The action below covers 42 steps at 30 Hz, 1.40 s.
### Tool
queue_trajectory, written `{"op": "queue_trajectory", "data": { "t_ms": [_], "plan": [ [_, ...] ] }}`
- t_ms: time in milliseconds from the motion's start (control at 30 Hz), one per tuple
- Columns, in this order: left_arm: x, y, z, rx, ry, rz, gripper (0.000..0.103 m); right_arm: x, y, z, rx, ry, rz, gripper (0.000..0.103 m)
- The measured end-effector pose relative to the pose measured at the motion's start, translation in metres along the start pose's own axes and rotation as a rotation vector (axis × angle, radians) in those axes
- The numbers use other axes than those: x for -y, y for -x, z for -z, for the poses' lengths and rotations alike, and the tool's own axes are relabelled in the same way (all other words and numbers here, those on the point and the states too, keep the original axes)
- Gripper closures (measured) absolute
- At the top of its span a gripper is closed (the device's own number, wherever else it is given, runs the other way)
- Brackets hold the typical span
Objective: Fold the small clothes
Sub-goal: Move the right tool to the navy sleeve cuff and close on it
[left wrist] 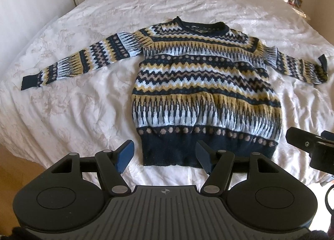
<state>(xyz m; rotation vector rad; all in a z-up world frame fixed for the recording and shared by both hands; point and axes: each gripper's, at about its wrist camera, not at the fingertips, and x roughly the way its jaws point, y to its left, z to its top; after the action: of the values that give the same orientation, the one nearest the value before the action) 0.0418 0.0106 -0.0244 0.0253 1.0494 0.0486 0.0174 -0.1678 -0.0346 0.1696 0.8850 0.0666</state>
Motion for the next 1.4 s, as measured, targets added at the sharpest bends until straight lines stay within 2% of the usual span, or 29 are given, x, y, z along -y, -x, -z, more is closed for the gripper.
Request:
{"op": "queue_trajectory", "data": {
  "t_ms": [200, 400, 667, 833, 967, 1033, 1100, 1267, 1400],
  "plan": [
    [-0.002, -0.011, -0.012, -0.023, 0.004, -0.003, 0.039, 0.001, -0.011, -0.008, -0.02, -0.01, 0.004, 0.002],
    [-0.002, -0.029, -0.038, -0.036, -0.002, -0.003, 0.039, 0.001, -0.03, -0.026, -0.038, -0.02, 0.01, 0.002],
    [-0.005, -0.066, -0.087, -0.074, -0.005, -0.007, 0.039, 0.0, -0.073, -0.066, -0.079, -0.027, 0.007, 0.002],
    [-0.003, -0.087, -0.12, -0.059, -0.042, 0.002, 0.04, -0.001, -0.095, -0.095, -0.055, -0.054, 0.034, 0.007],
    [0.003, -0.105, -0.147, -0.037, -0.076, 0.039, 0.043, 0.008, -0.107, -0.118, -0.004, -0.084, 0.098, 0.011],
    [0.006, -0.114, -0.16, -0.019, -0.079, 0.038, 0.051, 0.017, -0.112, -0.129, 0.023, -0.077, 0.149, 0.014],
    [0.01, -0.123, -0.171, -0.014, -0.081, 0.048, 0.052, 0.028, -0.117, -0.14, 0.037, -0.06, 0.2, 0.022],
    [0.024, -0.139, -0.193, -0.018, -0.082, 0.061, 0.057, 0.077, -0.13, -0.167, 0.054, -0.043, 0.304, 0.034],
    [0.037, -0.143, -0.197, -0.012, -0.053, 0.029, 0.064, 0.13, -0.143, -0.192, 0.068, 0.005, 0.434, 0.039]
  ]
}}
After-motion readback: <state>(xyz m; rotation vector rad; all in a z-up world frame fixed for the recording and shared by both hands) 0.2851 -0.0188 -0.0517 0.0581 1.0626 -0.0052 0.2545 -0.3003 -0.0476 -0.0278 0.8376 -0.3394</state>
